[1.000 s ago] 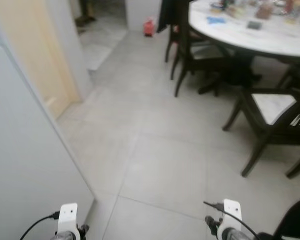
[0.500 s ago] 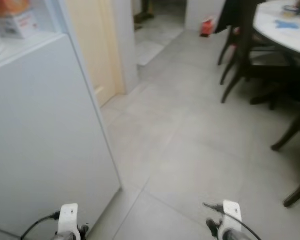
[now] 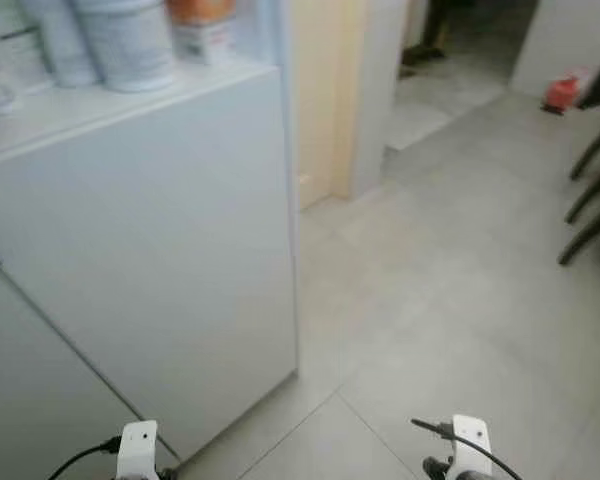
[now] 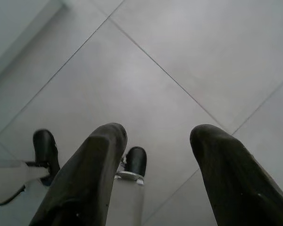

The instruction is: Restocking fridge

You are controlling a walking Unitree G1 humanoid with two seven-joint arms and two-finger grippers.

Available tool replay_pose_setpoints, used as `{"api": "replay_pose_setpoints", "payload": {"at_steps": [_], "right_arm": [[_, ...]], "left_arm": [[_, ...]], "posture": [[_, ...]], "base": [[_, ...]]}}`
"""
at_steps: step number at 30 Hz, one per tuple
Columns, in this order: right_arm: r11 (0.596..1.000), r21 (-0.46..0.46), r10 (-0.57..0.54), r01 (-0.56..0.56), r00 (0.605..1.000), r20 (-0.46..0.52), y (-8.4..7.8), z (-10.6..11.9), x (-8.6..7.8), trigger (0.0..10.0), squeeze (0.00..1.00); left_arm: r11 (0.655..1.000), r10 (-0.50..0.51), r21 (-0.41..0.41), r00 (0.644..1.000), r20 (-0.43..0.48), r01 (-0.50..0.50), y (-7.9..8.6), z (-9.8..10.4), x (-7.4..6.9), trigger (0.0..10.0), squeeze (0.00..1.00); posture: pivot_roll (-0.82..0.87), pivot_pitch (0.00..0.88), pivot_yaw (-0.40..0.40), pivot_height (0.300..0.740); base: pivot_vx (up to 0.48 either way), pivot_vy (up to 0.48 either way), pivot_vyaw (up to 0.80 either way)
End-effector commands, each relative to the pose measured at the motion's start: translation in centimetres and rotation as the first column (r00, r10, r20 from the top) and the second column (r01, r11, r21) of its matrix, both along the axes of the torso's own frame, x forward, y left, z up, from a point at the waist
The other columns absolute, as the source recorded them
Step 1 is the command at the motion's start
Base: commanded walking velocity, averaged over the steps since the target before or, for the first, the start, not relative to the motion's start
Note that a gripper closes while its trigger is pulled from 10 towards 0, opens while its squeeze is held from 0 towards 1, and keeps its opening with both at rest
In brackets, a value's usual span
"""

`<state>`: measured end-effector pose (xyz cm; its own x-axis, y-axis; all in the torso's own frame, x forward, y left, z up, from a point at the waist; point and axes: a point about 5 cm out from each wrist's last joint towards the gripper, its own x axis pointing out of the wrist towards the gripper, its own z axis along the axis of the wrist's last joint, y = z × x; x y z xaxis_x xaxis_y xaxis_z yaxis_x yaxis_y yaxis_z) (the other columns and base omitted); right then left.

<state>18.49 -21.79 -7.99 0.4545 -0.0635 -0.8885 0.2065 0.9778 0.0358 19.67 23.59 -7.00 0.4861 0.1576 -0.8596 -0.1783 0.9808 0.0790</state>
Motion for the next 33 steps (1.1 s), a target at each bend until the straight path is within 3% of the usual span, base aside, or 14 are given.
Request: {"api": "replay_pose_setpoints", "payload": {"at_steps": [1,33], "right_arm": [[1.000,0.006,-0.010,0.010,1.000,0.005,0.12,0.04,0.14,10.0,0.00],[1.000,0.009,0.014,-0.014,1.000,0.025,0.12,0.22,0.47,10.0,0.00]], "left_arm": [[1.000,0.008,-0.002,1.000,-0.017,-0.008,0.10,-0.25,-0.53,10.0,0.00],[1.000,0.005,-0.008,1.000,0.002,-0.005,0.03,-0.12,-0.25,10.0,0.00]], "posture": [[-0.04,0.000,-0.022,0.740],[-0.04,0.000,-0.030,0.740]], "base": [[0.000,0.000,0.80],[0.000,0.000,0.80]]}}
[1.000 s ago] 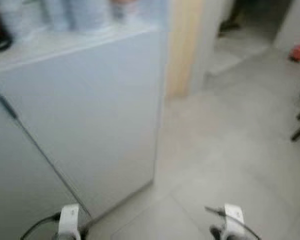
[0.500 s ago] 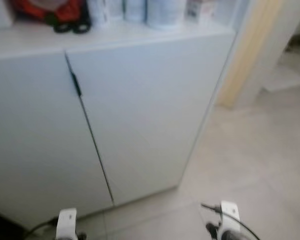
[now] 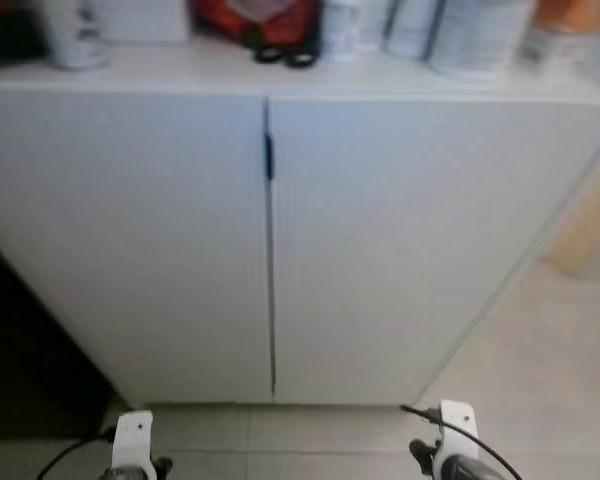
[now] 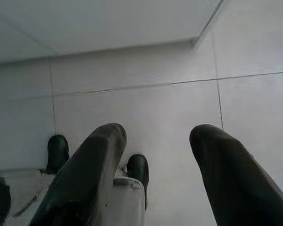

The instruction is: Restocking fridge

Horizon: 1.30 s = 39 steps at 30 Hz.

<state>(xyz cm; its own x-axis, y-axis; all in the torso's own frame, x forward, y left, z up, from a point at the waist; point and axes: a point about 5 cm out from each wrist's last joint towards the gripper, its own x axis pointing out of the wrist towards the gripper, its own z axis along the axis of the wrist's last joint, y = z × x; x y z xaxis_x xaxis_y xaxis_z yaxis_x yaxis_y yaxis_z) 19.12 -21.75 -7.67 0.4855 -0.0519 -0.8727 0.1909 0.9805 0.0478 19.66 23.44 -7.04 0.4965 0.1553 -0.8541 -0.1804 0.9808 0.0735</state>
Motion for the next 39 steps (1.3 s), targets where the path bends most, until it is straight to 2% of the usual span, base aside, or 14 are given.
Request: {"api": "replay_pose_setpoints", "payload": {"at_steps": [1,6,16,19,39], "right_arm": [[1.000,0.003,0.001,-0.001,1.000,-0.009,0.08,-0.09,-0.14,10.0,0.00],[1.000,0.011,-0.009,0.009,1.000,0.000,0.09,-0.06,-0.08,10.0,0.00],[0.998,0.031,-0.049,0.048,0.998,0.027,0.13,0.00,0.04,10.0,0.00],[0.997,0.036,-0.062,0.061,0.998,0.032,0.14,0.01,0.06,10.0,0.00],[0.997,0.043,-0.059,0.058,0.998,0.037,0.13,0.04,0.09,10.0,0.00]], "left_arm": [[1.000,0.004,-0.005,1.000,-0.010,-0.004,0.17,-0.08,-0.23,10.0,0.00],[1.000,0.014,-0.008,1.000,-0.002,-0.014,0.15,-0.05,-0.17,10.0,0.00],[1.000,0.012,-0.008,1.000,0.006,-0.012,0.13,0.00,-0.07,10.0,0.00],[0.998,0.050,-0.025,0.999,0.008,-0.050,0.08,-0.07,-0.17,10.0,0.00],[0.999,0.028,-0.019,1.000,-0.001,-0.028,0.06,-0.06,-0.14,10.0,0.00]], "posture": [[-0.04,0.000,-0.030,0.740],[-0.04,0.000,-0.031,0.740],[-0.03,0.000,-0.034,0.740],[-0.03,0.000,-0.035,0.740],[-0.03,0.000,-0.037,0.740]], "base": [[0.000,0.000,0.80],[0.000,0.000,0.80],[0.000,0.000,0.00],[0.000,0.000,0.00],[0.000,0.384,0.00]]}}
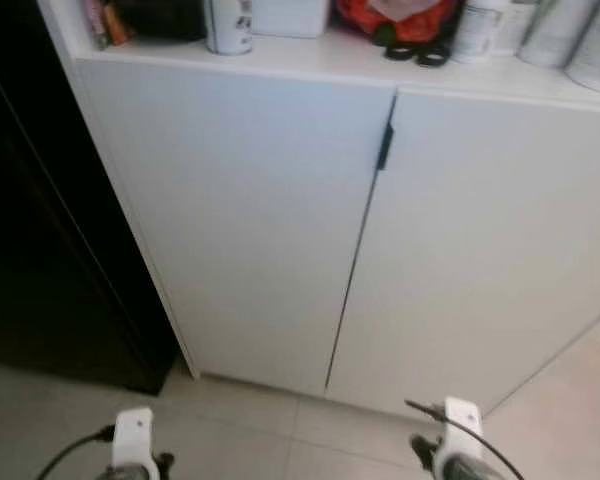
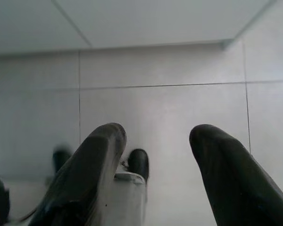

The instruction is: Restocking fridge

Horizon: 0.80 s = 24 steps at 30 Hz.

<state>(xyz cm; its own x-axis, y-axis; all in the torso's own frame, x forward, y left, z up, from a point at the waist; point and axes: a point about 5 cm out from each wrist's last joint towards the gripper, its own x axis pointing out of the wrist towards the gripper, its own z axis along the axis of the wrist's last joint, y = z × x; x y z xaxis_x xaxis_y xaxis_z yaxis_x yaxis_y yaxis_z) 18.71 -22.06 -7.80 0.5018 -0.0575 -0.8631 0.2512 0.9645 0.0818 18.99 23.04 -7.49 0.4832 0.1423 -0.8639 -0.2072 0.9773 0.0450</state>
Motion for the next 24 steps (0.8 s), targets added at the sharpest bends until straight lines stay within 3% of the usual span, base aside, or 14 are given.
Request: {"api": "replay_pose_setpoints", "payload": {"at_steps": [1,24], "right_arm": [[1.000,0.012,0.005,-0.005,1.000,0.017,0.45,0.17,0.51,10.0,0.00],[1.000,0.015,0.009,-0.010,1.000,0.030,0.44,0.20,0.55,10.0,0.00]], "left_arm": [[1.000,0.000,0.012,1.000,0.010,0.000,0.46,0.39,0.53,10.0,0.00],[1.000,0.004,0.006,1.000,0.010,-0.005,0.41,0.35,0.49,10.0,0.00]], "posture": [[-0.03,0.000,-0.037,0.740],[-0.03,0.000,-0.034,0.740]], "base": [[0.000,0.371,0.00],[0.000,0.371,0.00]]}}
